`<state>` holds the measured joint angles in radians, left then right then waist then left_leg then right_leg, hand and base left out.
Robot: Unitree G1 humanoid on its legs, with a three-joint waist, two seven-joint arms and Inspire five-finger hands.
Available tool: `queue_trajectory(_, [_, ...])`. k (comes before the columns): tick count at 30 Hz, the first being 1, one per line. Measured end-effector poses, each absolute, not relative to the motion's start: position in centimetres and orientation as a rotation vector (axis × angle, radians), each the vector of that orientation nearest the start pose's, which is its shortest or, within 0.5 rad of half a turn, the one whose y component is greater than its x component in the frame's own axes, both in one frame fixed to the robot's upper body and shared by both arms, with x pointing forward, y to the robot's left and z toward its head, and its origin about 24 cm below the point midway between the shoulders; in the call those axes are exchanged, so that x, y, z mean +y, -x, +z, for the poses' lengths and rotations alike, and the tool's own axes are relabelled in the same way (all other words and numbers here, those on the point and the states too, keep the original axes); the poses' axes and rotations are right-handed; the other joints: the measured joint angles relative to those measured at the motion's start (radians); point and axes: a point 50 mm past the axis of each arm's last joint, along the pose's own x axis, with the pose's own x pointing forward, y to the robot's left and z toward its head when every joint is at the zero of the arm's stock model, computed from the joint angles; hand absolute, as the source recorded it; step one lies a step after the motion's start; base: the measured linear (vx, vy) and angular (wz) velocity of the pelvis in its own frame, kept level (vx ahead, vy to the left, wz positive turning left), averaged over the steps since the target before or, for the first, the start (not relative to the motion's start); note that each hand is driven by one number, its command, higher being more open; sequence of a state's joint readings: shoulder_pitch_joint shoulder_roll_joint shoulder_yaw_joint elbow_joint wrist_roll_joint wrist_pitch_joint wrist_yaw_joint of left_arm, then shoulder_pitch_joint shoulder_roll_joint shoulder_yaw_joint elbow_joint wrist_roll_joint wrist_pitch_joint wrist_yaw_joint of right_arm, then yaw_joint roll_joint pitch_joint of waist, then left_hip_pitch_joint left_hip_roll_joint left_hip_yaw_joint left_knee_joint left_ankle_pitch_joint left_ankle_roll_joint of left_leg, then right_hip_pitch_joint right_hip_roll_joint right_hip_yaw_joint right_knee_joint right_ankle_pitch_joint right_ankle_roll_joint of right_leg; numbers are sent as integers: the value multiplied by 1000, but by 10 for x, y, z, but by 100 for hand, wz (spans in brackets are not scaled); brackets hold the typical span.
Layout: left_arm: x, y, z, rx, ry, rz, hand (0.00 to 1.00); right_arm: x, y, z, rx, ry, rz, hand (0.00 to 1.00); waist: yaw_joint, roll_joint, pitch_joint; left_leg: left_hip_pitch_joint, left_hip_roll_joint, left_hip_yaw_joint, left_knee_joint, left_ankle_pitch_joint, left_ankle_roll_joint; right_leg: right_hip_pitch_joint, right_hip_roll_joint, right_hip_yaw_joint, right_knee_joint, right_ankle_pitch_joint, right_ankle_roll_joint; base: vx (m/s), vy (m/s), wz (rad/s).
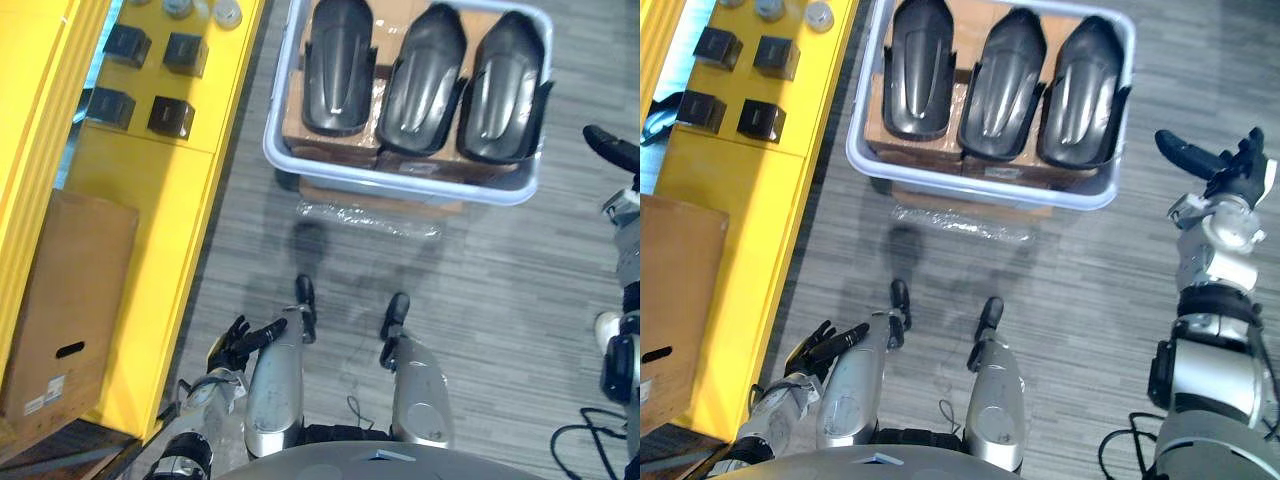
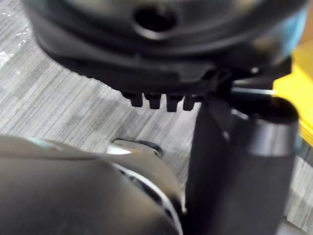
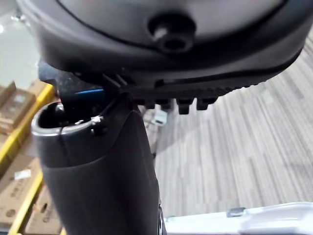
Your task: Walk over and take three plastic housings, then place them on the shelf
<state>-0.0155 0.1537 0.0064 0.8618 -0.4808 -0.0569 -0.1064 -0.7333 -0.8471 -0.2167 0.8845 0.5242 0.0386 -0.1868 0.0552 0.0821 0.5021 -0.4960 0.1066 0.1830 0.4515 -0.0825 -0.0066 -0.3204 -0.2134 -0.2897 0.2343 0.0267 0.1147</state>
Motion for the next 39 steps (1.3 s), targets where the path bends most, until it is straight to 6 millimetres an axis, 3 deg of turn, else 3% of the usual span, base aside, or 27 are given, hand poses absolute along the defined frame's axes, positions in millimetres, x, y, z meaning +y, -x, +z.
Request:
queue_trajectory(2, [198,-183,-117,711,346,149,100,-411,-315,203,-89,21,-746,100,6,20,8,-33,-13,-8,23,-2,3,-48,-22,5,64,-24,2,-68,56,10])
queue_trajectory(6, [190,-189,-114,690,359,119,100,-420,-311,217,-79,68,-770,100,25,33,12,-73,-30,-12,35,-2,3,-114,-47,19,134,-50,2,-67,25,7])
queue_trajectory(13, [174,-199,-112,671,398,64,100,-415,-318,239,-86,128,-757,100,47,81,23,-124,-62,-49,28,12,15,-185,-70,22,193,-71,2,-51,-9,6])
queue_trajectory(22, [169,-200,-111,666,431,41,100,-405,-327,262,-90,186,-718,100,70,85,20,-127,-68,-55,14,34,28,-202,-77,15,220,-80,-11,10,-23,4])
queue_trajectory(33, [164,-200,-112,672,446,25,100,-405,-328,264,-1,227,-734,100,87,96,13,-127,-79,-73,-19,50,21,-201,-85,-8,215,-85,-15,4,-15,6])
queue_trajectory(34, [163,-200,-112,672,446,22,100,-406,-328,261,26,221,-753,0,91,99,11,-127,-79,-74,-19,50,21,-201,-85,-9,214,-85,-16,0,0,0])
queue_trajectory(37, [160,-199,-112,679,447,12,100,-413,-324,250,108,196,-782,0,101,111,3,-127,-79,-74,-20,54,26,-200,-85,-10,214,-85,-16,0,0,0])
queue_trajectory(39, [158,-197,-114,688,444,8,100,-416,-322,253,117,199,-790,0,103,119,-2,-127,-79,-74,-22,54,26,-200,-85,-10,214,-85,-16,0,0,0])
